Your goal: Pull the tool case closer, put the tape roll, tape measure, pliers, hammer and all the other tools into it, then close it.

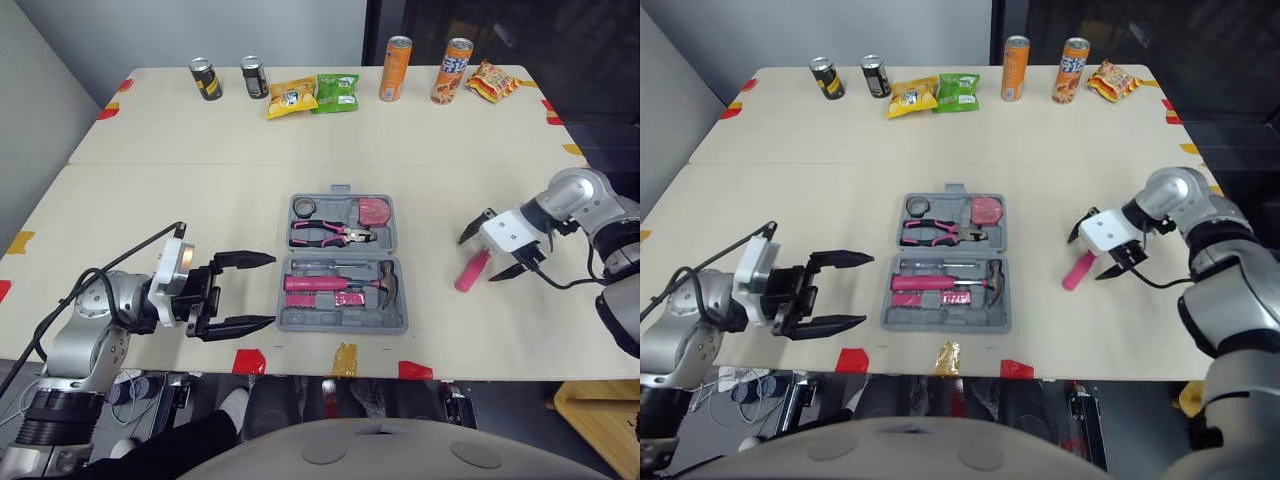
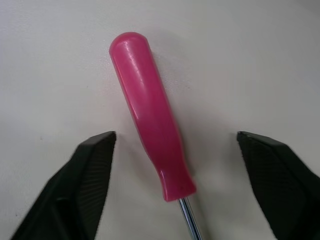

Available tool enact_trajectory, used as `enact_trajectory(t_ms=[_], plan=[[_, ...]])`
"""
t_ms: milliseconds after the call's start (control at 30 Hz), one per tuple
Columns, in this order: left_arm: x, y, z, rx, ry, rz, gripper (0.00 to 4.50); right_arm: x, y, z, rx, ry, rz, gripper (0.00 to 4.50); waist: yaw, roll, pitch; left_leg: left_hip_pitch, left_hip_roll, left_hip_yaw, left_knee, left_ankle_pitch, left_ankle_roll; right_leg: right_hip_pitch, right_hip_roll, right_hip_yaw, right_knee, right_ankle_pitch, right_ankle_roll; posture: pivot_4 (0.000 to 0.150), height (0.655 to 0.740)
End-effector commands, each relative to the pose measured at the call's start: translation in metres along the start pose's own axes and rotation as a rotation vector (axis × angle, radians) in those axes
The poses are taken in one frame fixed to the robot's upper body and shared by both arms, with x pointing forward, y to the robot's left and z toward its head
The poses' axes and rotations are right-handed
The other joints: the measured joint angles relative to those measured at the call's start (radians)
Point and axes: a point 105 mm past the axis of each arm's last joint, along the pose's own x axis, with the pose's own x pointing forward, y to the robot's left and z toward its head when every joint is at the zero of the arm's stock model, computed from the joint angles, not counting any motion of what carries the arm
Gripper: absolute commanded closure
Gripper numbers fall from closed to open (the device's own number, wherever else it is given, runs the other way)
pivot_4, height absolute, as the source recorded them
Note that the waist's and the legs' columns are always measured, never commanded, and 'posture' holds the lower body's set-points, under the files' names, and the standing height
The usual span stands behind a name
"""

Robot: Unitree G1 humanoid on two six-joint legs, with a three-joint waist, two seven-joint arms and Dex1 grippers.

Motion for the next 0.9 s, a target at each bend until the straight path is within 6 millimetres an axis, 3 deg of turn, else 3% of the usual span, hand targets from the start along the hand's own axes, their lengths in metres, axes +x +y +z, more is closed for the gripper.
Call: enact_trajectory(t_ms=[33,233,400,567,667,900], plan=[[-0.006,0.000,0.002,0.036,0.000,0.018,0.00,-0.006,0.002,-0.001,-0.003,0.012,0.036,1.91,0.000,0.000,0.000,0.000,0.000,0.000,0.000,0.000,0.000,0.000,0.000,0.000,0.000,0.000,0.000,0.150,0.7400],[-0.008,-0.001,-0.002,0.036,0.000,0.027,0.00,-0.003,0.004,-0.004,0.030,0.010,0.038,3.88,0.000,0.000,0.000,0.000,0.000,0.000,0.000,0.000,0.000,0.000,0.000,0.000,0.001,0.000,-0.001,0.150,0.7400],[-0.008,0.000,-0.005,0.037,-0.001,0.030,0.00,-0.003,0.003,-0.005,0.119,-0.046,-0.033,3.89,-0.001,0.000,0.000,0.000,0.000,0.000,0.000,0.000,0.000,0.000,0.000,0.000,0.001,0.000,-0.001,0.150,0.7400],[-0.007,-0.003,-0.007,0.029,-0.013,0.047,0.00,-0.010,-0.007,-0.002,0.333,-0.239,-0.251,3.89,0.002,0.000,0.000,0.000,0.000,0.001,0.000,0.000,0.000,0.000,0.000,0.000,0.001,-0.001,-0.001,0.150,0.7400],[-0.006,-0.004,-0.008,0.022,-0.022,0.060,0.00,-0.014,-0.002,0.003,0.438,-0.314,-0.339,3.89,0.007,0.000,0.000,0.000,0.000,0.001,0.000,0.000,0.000,0.000,0.000,0.001,0.001,0.000,-0.001,0.150,0.7400],[0.001,-0.006,-0.003,0.011,-0.045,0.077,0.00,-0.019,0.019,0.055,0.641,-0.406,-0.519,3.89,0.028,0.000,0.000,0.003,0.001,0.000,-0.004,0.000,0.000,0.002,0.001,0.001,-0.003,0.000,0.000,0.150,0.7400]])
